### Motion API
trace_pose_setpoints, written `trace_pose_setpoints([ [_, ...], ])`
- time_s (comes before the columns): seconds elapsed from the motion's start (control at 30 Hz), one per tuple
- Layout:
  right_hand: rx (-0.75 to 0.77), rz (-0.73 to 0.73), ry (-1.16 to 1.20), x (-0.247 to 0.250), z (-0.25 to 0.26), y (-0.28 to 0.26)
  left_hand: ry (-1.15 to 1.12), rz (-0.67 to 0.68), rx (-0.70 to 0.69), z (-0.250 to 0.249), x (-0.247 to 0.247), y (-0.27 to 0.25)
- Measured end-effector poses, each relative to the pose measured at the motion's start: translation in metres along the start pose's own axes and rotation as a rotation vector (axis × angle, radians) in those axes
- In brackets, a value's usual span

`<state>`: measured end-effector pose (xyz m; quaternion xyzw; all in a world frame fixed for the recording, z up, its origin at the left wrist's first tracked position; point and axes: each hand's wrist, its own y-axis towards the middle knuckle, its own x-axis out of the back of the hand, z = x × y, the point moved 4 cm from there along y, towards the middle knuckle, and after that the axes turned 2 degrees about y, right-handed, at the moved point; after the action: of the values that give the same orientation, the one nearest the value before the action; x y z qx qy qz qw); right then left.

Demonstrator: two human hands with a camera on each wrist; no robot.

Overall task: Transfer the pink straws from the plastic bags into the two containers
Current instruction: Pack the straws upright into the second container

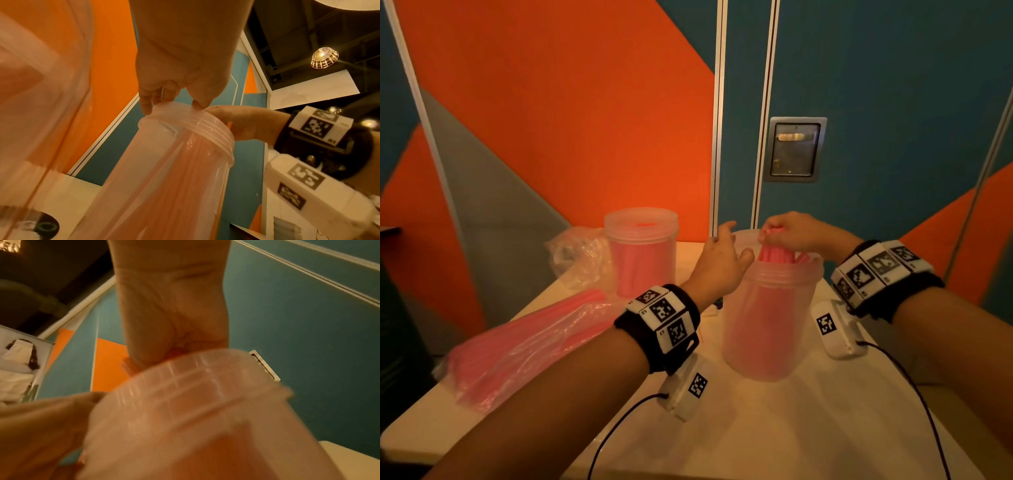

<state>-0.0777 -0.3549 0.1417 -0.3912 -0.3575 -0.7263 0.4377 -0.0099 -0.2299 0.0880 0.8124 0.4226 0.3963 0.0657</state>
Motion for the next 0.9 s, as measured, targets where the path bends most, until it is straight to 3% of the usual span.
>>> trace_pose_setpoints([
  [0.07,0.02,0.0,-0.113,0.01,0.002,0.004,0.003,-0.005,0.002,0.001,-0.001,0.001],
  [0.2,0.107,-0.07,0.116,0.024,0.005,0.005,0.023,-0.018,-0.008,0.0,-0.001,0.001],
  [0.3,0.166,-0.057,0.067,0.021,0.013,0.001,0.028,-0.011,-0.004,0.001,-0.002,0.001],
  [0.43,0.042,0.157,-0.193,0.0,0.005,0.004,0.042,-0.003,-0.005,0.001,-0.002,0.001],
  [0.5,0.011,0.197,-0.138,0.004,0.004,0.0,0.043,0.001,-0.003,0.001,-0.002,0.0],
  [0.67,0.157,-0.03,0.228,0.028,0.014,-0.011,0.06,0.0,-0.009,-0.002,-0.001,-0.003],
  [0.8,0.294,-0.153,0.161,0.027,0.024,-0.016,0.074,-0.003,-0.026,-0.006,0.001,-0.005],
  [0.9,0.227,-0.187,0.079,0.021,0.024,-0.012,0.068,-0.018,-0.028,-0.006,0.001,-0.005],
])
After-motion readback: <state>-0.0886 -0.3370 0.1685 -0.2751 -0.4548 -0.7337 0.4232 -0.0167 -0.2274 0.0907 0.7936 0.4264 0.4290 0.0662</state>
